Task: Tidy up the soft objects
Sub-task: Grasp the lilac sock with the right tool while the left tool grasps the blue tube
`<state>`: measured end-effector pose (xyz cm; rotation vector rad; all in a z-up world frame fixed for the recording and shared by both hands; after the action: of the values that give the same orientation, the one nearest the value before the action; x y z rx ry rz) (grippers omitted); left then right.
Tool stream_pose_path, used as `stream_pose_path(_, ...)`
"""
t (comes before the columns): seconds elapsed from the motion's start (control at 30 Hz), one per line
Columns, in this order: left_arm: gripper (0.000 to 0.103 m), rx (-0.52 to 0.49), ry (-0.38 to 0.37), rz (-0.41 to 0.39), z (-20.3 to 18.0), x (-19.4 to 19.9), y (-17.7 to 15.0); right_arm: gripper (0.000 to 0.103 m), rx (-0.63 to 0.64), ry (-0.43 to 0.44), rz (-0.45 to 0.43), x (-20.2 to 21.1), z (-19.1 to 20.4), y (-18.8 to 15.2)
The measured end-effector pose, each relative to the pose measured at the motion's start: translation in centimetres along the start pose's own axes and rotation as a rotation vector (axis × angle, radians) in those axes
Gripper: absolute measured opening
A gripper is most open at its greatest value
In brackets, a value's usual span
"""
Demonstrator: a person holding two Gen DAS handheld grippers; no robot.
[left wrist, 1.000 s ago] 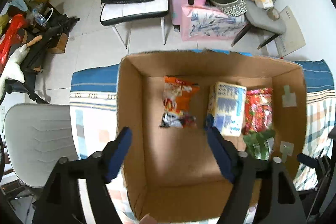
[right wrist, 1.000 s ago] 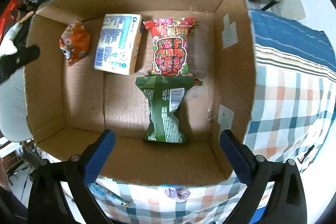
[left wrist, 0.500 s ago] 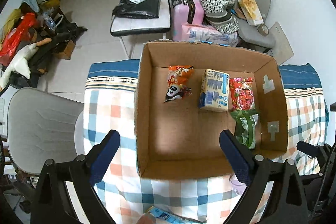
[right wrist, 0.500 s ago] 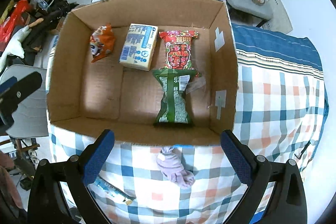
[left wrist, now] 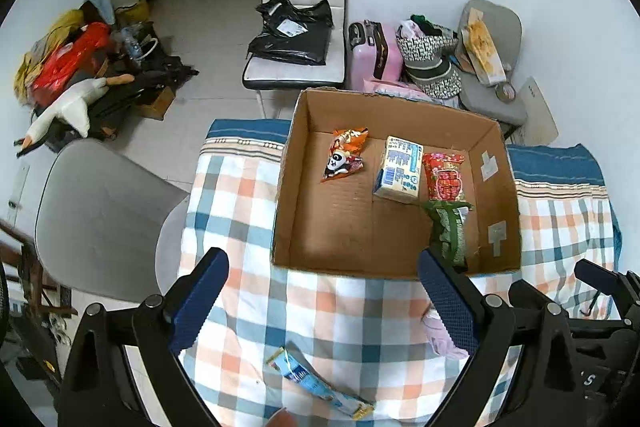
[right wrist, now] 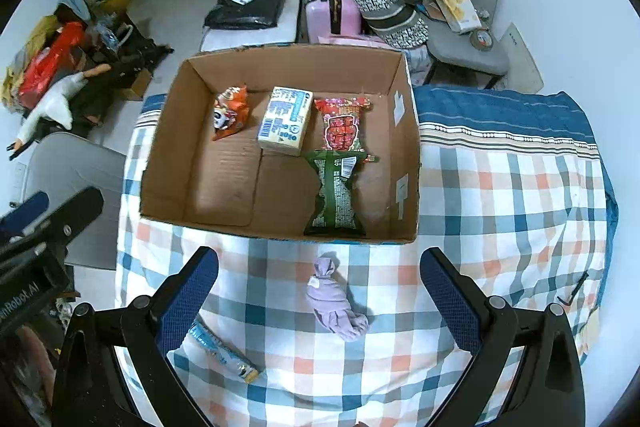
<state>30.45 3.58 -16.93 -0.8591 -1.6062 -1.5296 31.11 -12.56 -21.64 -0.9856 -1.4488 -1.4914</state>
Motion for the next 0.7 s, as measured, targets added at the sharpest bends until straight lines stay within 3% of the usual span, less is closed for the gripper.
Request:
stream_pose_path(0.13,0.097,0.057,0.024,0.010,0.6,0.7,-2.5,0.102,0.006,0.012,-0.007,0.4,-0.8,-1.3)
stream_pose_path(0.23,0.097,0.120,0.035,0.064,1.6,-0.1,-5.4,0.102,0.006,0.031,0.041,-0.8,-1.6,-3.1)
stream_pose_path(0.5,0.097,0.338,0.014,0.364,4.7,-7.4,-17.8,0.103,0.010,0.033,0.218,-9.0,-3.8,-9.3)
stream_pose_path(0.7,0.097,0.447,-0.044,0.504,4.0,-12.3,-24.0,0.102,0.041,0.035,0.304,-14.8,-3.8,-11.9)
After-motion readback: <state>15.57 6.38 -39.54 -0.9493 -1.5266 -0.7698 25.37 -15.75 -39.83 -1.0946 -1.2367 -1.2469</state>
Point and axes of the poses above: each gripper's, at about its wrist camera, not at the fingertips, and x roughly against the way its jaws point, z to its left, y to its top, the point moved 5 cm from there along -x, roughly the way its jaws point, and after that the axes turned 7 degrees about -z, right-handed, at the moved point
